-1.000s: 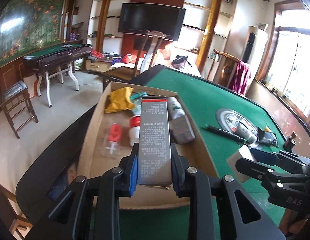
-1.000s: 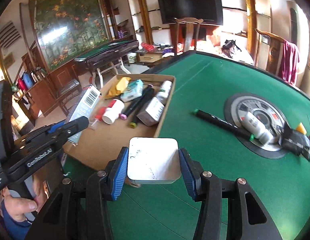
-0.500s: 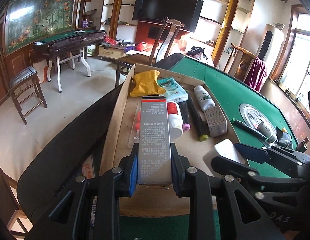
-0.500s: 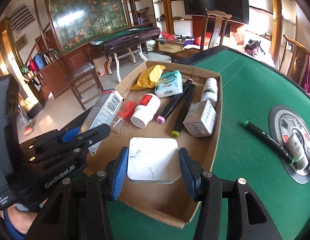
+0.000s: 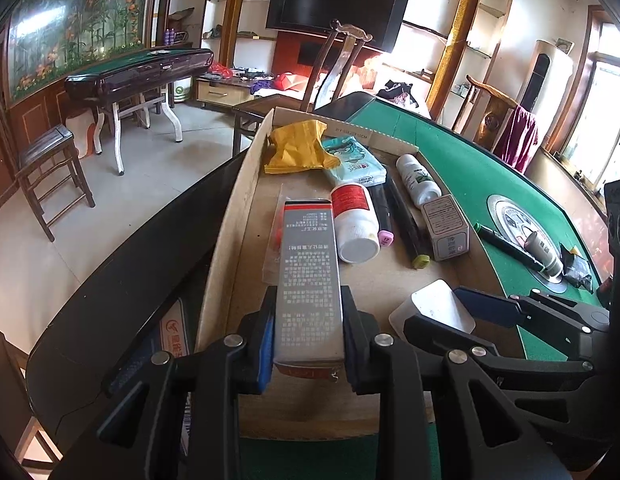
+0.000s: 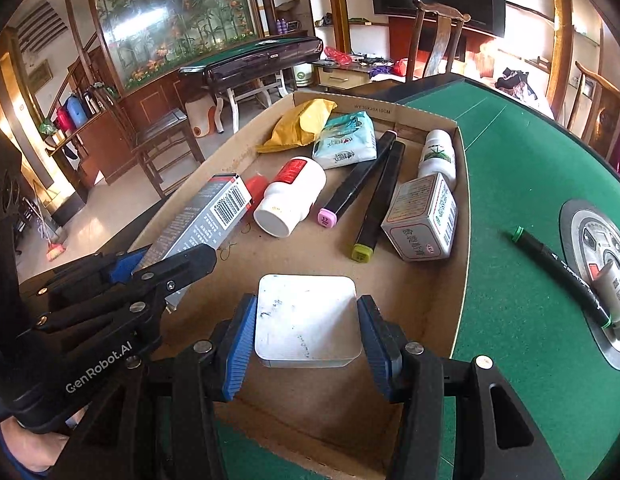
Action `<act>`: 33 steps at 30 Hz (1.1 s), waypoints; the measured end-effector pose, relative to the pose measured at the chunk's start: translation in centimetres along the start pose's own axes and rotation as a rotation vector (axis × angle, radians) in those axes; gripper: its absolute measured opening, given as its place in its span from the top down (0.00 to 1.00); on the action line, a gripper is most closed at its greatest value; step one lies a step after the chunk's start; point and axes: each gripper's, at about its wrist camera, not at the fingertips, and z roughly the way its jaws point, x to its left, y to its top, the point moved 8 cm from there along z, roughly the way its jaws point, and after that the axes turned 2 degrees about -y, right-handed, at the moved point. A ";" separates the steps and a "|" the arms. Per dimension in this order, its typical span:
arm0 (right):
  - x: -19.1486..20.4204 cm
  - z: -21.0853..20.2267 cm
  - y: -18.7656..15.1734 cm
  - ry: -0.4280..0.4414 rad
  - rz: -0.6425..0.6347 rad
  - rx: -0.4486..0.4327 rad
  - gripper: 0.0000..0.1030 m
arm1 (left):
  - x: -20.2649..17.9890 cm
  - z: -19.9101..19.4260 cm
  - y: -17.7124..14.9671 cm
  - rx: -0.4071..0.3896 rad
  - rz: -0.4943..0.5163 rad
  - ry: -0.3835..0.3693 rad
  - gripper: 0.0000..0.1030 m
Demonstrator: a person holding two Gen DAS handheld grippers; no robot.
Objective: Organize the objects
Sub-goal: 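Lower grey box and white square box into the tray and open both tools, then withdraw both tools from the tray toward the remaining items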
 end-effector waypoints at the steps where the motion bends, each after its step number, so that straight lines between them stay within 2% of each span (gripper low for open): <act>1: 0.0 0.0 0.0 0.002 -0.002 0.000 0.47 | 0.1 0.0 0.0 -0.001 -0.002 0.002 0.75; 7: 0.6 0.2 0.2 0.014 -0.004 -0.005 0.47 | 0.6 -0.3 0.0 0.000 -0.023 -0.002 0.74; 9: 0.6 0.2 0.3 0.023 0.004 -0.008 0.46 | 0.8 -0.4 0.0 -0.004 -0.036 -0.003 0.69; 11: 0.5 0.0 0.5 0.047 0.027 -0.021 0.46 | 0.8 -0.6 0.1 -0.012 -0.036 0.000 0.60; 15: -0.1 -1.0 0.9 0.069 0.067 -0.050 0.42 | 0.5 -1.0 0.3 -0.022 -0.027 -0.004 0.53; 23: -0.5 -3.1 1.1 0.101 0.082 -0.106 0.38 | -0.3 -2.4 1.1 -0.061 -0.026 0.001 0.33; 33: -3.8 -6.6 0.4 0.127 0.162 -0.179 0.33 | -2.9 -4.6 2.1 -0.109 0.010 0.008 0.29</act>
